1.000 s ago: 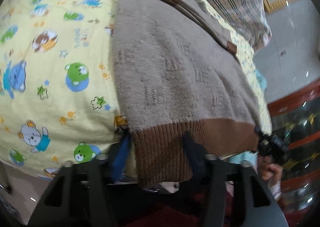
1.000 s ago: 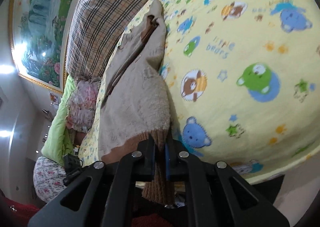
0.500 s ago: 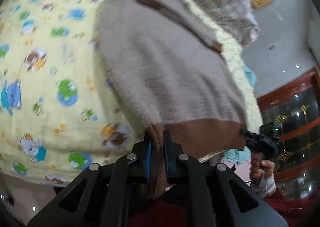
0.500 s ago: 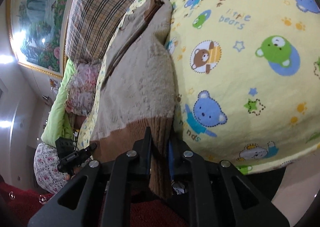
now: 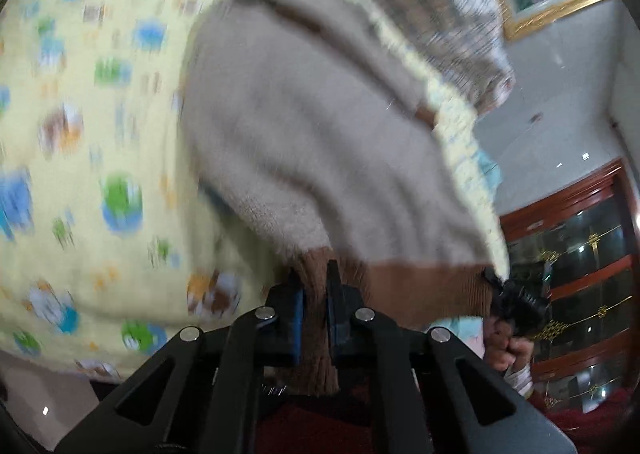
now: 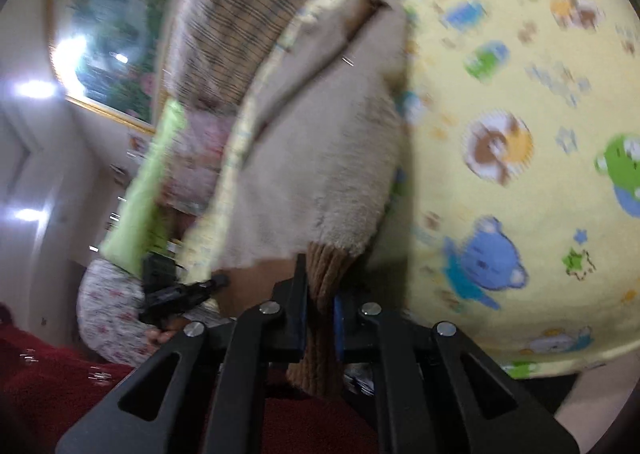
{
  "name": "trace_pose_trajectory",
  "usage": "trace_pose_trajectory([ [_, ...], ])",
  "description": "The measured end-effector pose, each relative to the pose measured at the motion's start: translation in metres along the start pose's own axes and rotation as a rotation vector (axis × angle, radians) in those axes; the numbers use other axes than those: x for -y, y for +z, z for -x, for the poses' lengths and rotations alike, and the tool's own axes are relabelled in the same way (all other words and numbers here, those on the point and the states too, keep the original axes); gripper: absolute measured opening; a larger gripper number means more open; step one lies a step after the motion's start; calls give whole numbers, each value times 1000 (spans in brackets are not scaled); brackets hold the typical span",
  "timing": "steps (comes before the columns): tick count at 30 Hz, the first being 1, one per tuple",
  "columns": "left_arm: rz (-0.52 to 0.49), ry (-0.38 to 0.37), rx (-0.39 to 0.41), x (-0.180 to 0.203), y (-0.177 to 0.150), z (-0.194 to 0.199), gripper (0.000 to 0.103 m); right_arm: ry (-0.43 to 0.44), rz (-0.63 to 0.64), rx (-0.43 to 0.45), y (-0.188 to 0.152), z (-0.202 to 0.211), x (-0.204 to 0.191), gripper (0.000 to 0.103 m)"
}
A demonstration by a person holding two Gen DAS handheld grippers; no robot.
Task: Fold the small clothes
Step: 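Grasp the brown hem with both grippers and lift it toward the collar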
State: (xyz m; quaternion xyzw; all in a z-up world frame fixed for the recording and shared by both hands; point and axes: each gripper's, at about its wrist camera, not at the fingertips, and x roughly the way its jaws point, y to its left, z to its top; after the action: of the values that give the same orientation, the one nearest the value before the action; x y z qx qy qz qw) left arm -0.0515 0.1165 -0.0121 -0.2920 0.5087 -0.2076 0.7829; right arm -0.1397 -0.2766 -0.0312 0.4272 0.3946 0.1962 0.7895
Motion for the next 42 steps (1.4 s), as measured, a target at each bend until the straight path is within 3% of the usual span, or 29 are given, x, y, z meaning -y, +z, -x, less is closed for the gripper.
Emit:
trace_pose_trajectory([
  [6, -55, -103, 211, 26, 69, 43, 6, 182, 60, 101, 43, 9, -28, 10],
  [10, -108, -88, 272, 40, 118, 37, 5, 224, 120, 132, 98, -9, -45, 10],
  [16, -114, -36, 306, 33, 202, 13, 5, 160, 124, 181, 188, -54, -56, 10],
  [24, -28, 68, 284, 2, 302, -58, 5, 53, 34, 222, 279, -114, -31, 10],
  [33, 53, 95, 244, -41, 360, -119, 5, -52, -39, 199, 336, -160, 16, 10],
  [37, 99, 93, 238, -57, 377, -135, 5, -53, -61, 218, 350, -165, 27, 10],
  [42, 98, 147, 215, -66, 388, -158, 6, -146, -94, 186, 362, -188, 46, 10],
])
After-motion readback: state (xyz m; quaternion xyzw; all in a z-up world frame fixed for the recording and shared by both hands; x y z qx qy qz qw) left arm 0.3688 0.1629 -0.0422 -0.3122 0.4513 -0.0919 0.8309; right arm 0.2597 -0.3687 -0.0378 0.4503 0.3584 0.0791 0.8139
